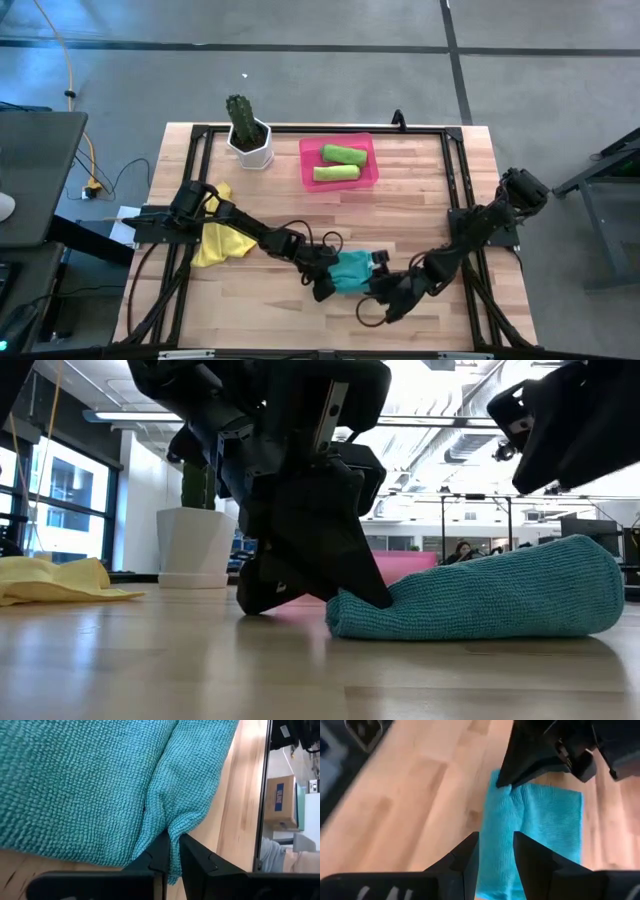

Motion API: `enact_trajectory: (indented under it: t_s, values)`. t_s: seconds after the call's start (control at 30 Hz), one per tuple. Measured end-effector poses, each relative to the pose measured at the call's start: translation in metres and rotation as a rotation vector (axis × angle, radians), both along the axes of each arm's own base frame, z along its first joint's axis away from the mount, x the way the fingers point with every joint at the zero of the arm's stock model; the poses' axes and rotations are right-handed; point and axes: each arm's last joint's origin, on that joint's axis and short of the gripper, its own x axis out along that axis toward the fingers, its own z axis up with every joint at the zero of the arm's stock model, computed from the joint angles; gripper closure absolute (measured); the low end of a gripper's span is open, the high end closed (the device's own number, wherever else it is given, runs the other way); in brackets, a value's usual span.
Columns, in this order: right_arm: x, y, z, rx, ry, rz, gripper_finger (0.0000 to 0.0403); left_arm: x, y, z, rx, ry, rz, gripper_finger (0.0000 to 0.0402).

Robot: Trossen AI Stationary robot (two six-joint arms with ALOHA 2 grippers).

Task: Roll microfiber towels into tight, uniform cylinder then place into a basket
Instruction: Roll the blue microfiber cloth

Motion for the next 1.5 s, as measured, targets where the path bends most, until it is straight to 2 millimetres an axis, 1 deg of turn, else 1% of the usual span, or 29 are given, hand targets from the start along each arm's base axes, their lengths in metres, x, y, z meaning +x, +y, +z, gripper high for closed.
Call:
enact_trajectory:
  t_s: [0.2, 0.3, 0.43, 0.53, 0.7, 0.8, 0.9, 1.0, 1.13, 1.33, 1.5]
  values:
    - [0.002, 0.006, 0.002, 0.152, 0.016, 0.007, 0.0290, 0.000, 0.000, 0.000, 0.001, 0.003, 0.014, 0.0376]
    - [0.004, 0.008, -0.004, 0.204, 0.055, 0.005, 0.0290, 0.001, 0.004, 0.000, -0.011, 0.005, 0.037, 0.0376]
    - [0.005, 0.008, -0.012, 0.143, 0.064, 0.010, 0.0288, 0.001, 0.004, 0.000, -0.014, 0.006, 0.045, 0.0375]
    - [0.003, 0.010, -0.015, 0.080, 0.046, 0.012, 0.0278, 0.001, 0.004, 0.000, -0.015, 0.004, 0.045, 0.0375]
    - [-0.002, 0.010, -0.018, -0.010, 0.057, 0.042, 0.0242, 0.001, 0.004, 0.000, -0.016, 0.003, 0.046, 0.0375]
    - [-0.004, 0.008, -0.026, -0.062, 0.099, 0.031, 0.0219, 0.001, 0.004, 0.000, -0.016, 0.003, 0.047, 0.0375]
    - [-0.003, 0.006, -0.034, -0.108, 0.119, 0.011, 0.0206, 0.002, 0.006, 0.000, -0.017, -0.001, 0.051, 0.0375]
    - [0.000, 0.003, -0.043, -0.135, 0.149, -0.003, 0.0203, 0.003, 0.008, 0.000, -0.022, -0.002, 0.057, 0.0375]
    - [0.004, -0.001, -0.051, -0.154, 0.166, -0.021, 0.0203, 0.003, 0.008, 0.000, -0.022, -0.003, 0.057, 0.0375]
    - [0.006, -0.005, -0.056, -0.179, 0.180, -0.043, 0.0203, 0.003, 0.008, 0.001, -0.028, 0.000, 0.059, 0.0375]
    - [0.002, -0.008, -0.060, -0.151, 0.188, -0.091, 0.0204, 0.003, 0.008, 0.001, -0.033, -0.009, 0.062, 0.0375]
